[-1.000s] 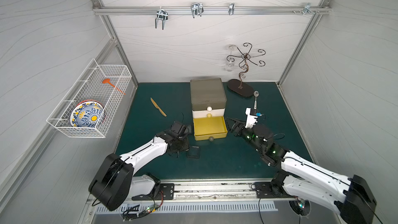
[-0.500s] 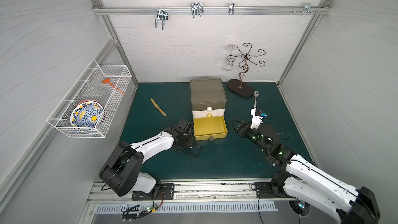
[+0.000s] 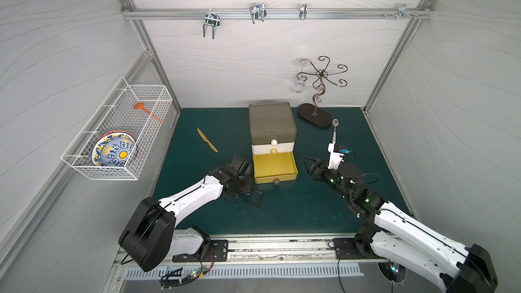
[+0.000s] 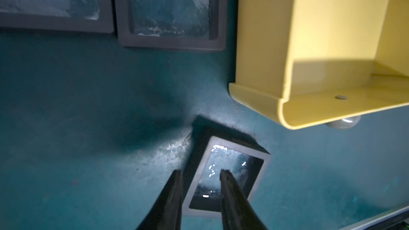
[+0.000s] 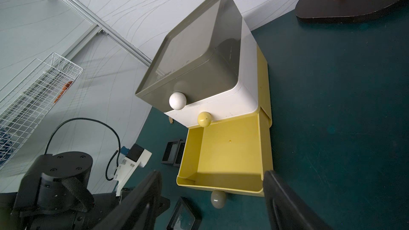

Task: Place the brooch boxes into the drawer by color
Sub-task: Pick up the brooch box from the center of the board.

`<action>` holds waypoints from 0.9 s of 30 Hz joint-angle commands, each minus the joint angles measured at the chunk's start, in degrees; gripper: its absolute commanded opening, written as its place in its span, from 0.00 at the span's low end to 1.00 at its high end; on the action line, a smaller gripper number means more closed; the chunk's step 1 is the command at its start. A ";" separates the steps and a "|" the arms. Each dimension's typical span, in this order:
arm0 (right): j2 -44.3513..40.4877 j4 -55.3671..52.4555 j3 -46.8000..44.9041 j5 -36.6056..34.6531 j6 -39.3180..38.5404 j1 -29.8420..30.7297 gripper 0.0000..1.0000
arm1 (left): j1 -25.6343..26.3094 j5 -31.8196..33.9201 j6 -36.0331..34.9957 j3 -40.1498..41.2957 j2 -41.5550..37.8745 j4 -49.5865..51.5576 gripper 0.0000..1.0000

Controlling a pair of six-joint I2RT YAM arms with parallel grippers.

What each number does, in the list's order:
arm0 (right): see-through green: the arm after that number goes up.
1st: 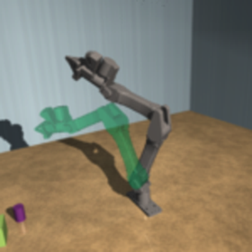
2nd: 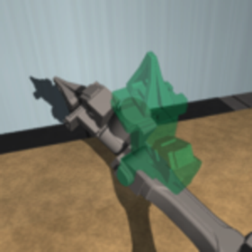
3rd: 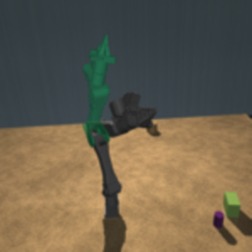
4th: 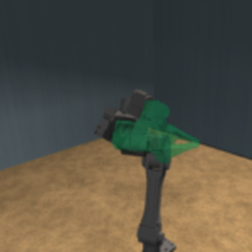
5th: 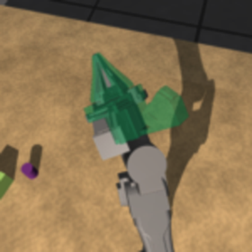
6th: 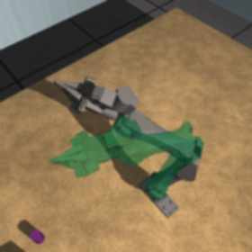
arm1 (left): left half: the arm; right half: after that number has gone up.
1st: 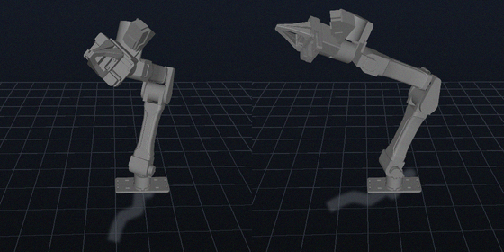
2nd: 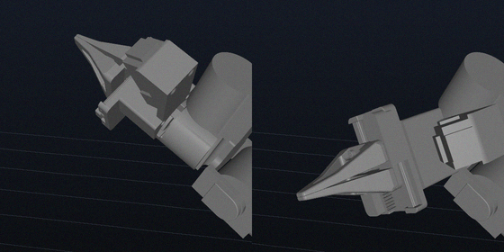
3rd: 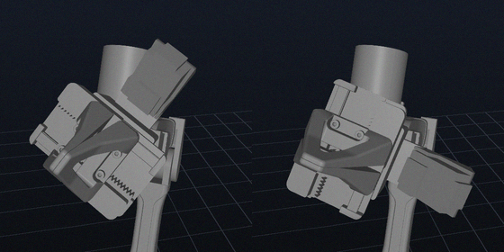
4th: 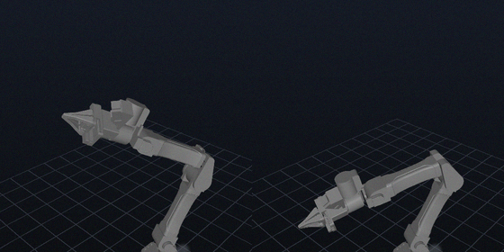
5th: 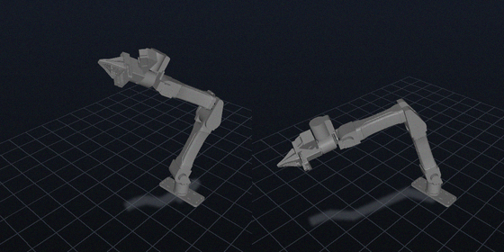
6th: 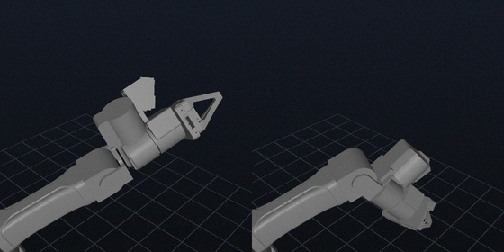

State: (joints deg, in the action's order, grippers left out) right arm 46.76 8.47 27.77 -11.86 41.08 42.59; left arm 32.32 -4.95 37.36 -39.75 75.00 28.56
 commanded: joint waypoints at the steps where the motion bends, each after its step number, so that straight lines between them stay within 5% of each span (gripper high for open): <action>1: -0.08 -0.01 -0.83 -0.33 0.91 -0.49 0.77 | 0.29 -0.34 -1.39 -1.33 1.91 0.27 0.32; 16: 0.08 -0.40 -1.73 -0.18 2.33 -1.76 0.78 | 1.06 -0.66 -2.56 -1.32 6.81 0.01 0.30; 25: 0.04 -0.75 -1.98 -0.16 2.78 -2.16 0.78 | 1.28 0.54 -2.64 -1.59 6.41 1.41 0.00; 27: -0.06 -0.78 -1.93 -0.18 2.71 -2.16 0.78 | 1.32 1.31 -2.74 -2.12 5.57 2.61 0.00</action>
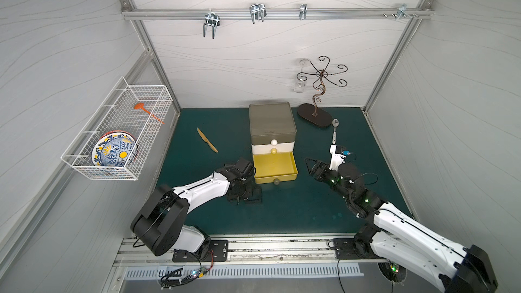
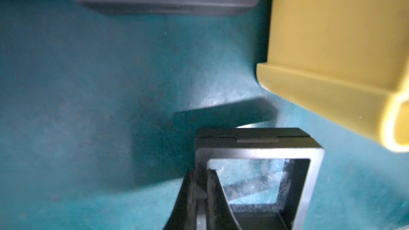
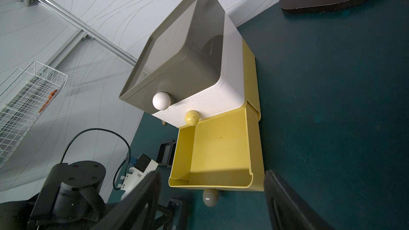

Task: Place the brooch boxes into the drawer by color
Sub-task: Pick up the brooch box from the center of the board, then place the brooch box in the drawer.

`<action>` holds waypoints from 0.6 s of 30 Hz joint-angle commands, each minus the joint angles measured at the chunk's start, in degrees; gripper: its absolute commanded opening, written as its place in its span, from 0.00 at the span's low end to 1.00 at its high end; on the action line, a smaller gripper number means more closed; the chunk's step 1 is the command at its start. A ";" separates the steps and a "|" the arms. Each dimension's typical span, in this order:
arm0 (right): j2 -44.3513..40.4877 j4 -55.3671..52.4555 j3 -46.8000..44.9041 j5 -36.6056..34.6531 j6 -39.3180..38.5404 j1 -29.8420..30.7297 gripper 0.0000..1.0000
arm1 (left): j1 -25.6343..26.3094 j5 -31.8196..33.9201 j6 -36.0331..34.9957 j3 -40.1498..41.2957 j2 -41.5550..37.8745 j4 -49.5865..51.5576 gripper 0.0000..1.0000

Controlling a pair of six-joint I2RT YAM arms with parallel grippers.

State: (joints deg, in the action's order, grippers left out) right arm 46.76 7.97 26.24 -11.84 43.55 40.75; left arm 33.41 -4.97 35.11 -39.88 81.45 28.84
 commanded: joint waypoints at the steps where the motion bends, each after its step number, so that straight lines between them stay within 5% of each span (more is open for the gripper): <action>1: -0.07 -0.33 -0.40 -0.29 0.20 -0.41 0.78 | 0.24 1.63 -0.48 -2.25 -1.76 3.01 0.00; 10: -0.81 -0.59 -0.75 -0.56 0.13 -0.49 0.78 | 0.25 2.86 -2.58 -12.98 -11.19 12.82 0.00; 18: -1.58 -0.79 -1.19 -1.08 0.48 -0.59 0.79 | 0.24 4.74 -2.07 -20.42 -5.67 7.82 0.00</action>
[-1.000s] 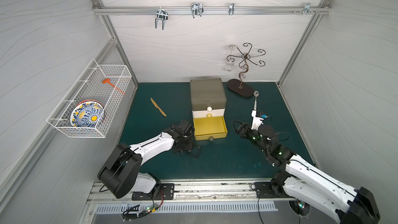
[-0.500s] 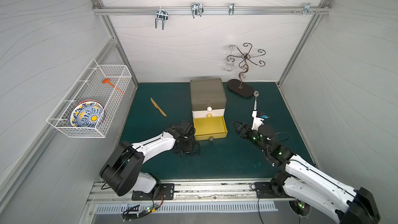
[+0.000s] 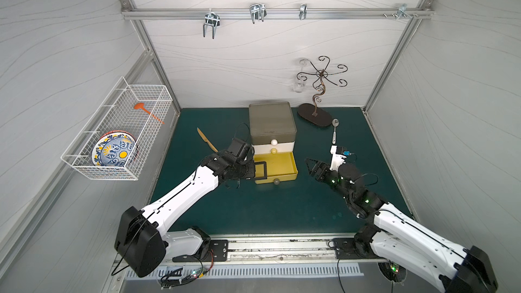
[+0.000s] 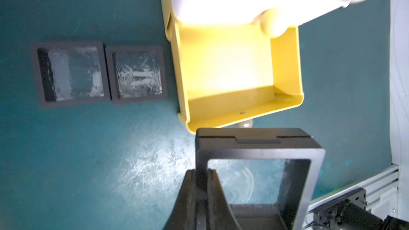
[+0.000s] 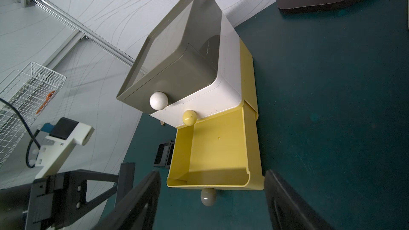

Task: Place the brooch boxes into the drawer by color
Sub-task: Place the brooch box in the drawer.

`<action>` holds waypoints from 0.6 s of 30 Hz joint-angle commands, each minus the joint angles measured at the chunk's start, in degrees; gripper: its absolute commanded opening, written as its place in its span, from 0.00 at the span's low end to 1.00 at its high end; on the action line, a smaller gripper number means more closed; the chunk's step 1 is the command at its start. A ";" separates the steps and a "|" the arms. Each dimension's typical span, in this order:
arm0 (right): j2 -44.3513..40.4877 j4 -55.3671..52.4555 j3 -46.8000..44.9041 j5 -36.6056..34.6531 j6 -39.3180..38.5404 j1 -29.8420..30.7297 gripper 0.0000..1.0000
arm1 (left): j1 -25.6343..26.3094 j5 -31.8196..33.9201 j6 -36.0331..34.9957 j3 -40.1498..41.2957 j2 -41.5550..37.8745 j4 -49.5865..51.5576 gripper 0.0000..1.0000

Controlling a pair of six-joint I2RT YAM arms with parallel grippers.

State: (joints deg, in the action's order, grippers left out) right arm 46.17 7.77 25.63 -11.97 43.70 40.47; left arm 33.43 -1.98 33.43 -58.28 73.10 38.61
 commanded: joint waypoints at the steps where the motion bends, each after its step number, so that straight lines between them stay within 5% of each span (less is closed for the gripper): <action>1: -1.07 -0.78 -0.49 -1.02 0.21 -0.30 0.79 | 0.21 2.18 -0.30 -2.39 3.89 -2.87 0.00; 18: -0.61 -1.90 0.30 -0.87 -0.94 -0.74 0.79 | 0.22 0.10 1.03 -3.92 15.78 -12.66 0.00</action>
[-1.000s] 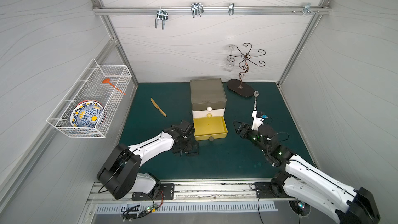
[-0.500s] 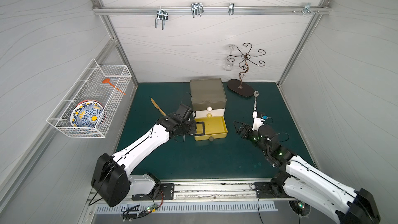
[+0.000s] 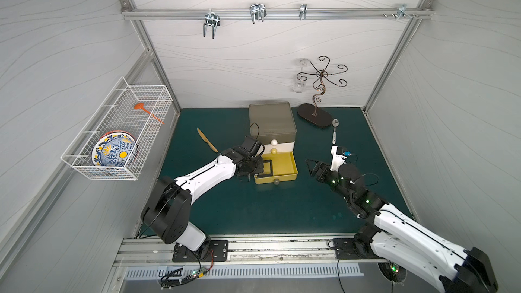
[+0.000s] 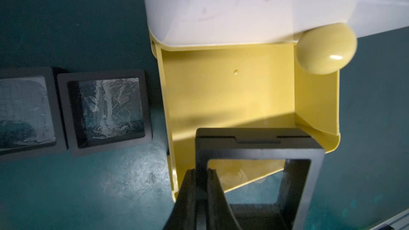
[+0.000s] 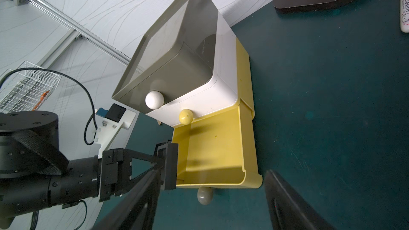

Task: Place the brooch boxes into the drawer by color
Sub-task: Place the brooch box in the drawer.

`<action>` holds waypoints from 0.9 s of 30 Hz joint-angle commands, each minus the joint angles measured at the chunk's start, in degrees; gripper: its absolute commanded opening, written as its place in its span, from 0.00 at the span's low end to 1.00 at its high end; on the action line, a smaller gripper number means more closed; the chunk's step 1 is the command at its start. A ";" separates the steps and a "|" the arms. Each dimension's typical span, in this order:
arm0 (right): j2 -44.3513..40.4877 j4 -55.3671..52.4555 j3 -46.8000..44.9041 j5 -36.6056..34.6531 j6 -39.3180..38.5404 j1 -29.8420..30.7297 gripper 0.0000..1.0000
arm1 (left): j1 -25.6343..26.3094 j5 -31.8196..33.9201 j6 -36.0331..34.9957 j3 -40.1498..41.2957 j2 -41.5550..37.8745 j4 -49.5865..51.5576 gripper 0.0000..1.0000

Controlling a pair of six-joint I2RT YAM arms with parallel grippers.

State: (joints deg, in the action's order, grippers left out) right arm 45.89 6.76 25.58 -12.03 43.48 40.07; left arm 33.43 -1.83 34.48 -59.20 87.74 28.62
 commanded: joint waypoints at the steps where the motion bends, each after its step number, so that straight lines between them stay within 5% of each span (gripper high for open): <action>1: -0.22 -0.89 0.34 -0.74 -0.73 -0.34 0.79 | 0.23 0.13 -0.11 -3.26 1.60 -2.52 0.00; 14: 0.00 -1.30 0.50 -0.63 -0.68 -0.47 0.80 | 0.23 2.31 -0.29 -2.98 3.49 -1.37 0.00; 27: 0.02 -1.83 0.26 -0.54 -0.42 -0.47 0.80 | 0.19 4.72 -0.46 -2.51 2.65 -0.32 0.18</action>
State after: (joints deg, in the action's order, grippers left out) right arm 45.95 5.45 25.58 -11.99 43.51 39.97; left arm 33.54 1.52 34.50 -59.86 90.15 29.08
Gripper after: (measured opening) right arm 0.803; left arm 0.175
